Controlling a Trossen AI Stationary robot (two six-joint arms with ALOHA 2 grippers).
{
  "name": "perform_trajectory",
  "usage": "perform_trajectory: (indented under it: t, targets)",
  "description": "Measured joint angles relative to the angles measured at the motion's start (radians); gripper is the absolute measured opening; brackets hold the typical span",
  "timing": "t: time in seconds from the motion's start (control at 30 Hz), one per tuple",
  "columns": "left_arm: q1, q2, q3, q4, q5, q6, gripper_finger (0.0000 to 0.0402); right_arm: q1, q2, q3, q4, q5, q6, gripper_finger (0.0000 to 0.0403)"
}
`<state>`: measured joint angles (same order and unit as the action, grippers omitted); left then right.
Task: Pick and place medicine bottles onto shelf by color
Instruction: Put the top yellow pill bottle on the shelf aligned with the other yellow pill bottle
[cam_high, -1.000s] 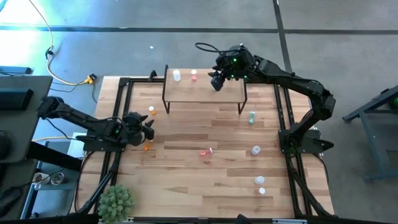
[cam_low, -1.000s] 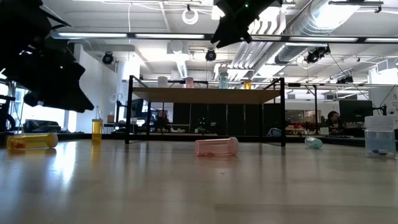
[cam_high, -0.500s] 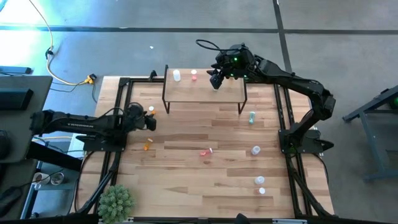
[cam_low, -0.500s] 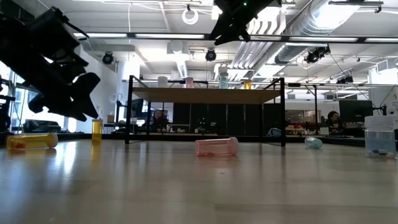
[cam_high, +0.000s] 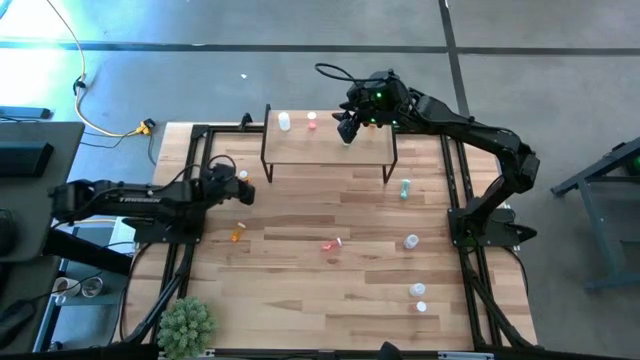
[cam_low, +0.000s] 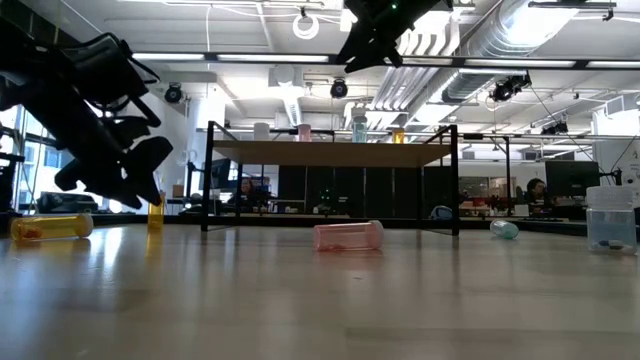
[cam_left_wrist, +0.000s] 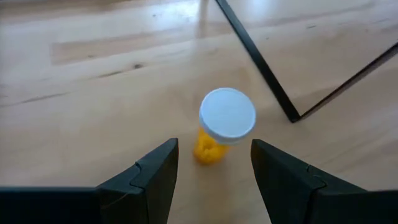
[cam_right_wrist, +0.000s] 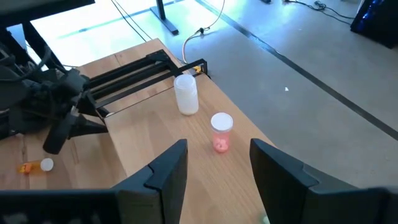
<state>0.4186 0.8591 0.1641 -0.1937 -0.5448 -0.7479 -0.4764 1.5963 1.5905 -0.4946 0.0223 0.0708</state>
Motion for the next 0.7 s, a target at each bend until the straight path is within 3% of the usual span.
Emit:
perform_trajectory:
  t: [0.7]
  targets:
    - [0.107, 0.291, 0.000, 0.275, 0.048, 0.045, 0.0193, -0.001, 0.000, 0.000, 0.000, 0.000, -0.001, 0.0165]
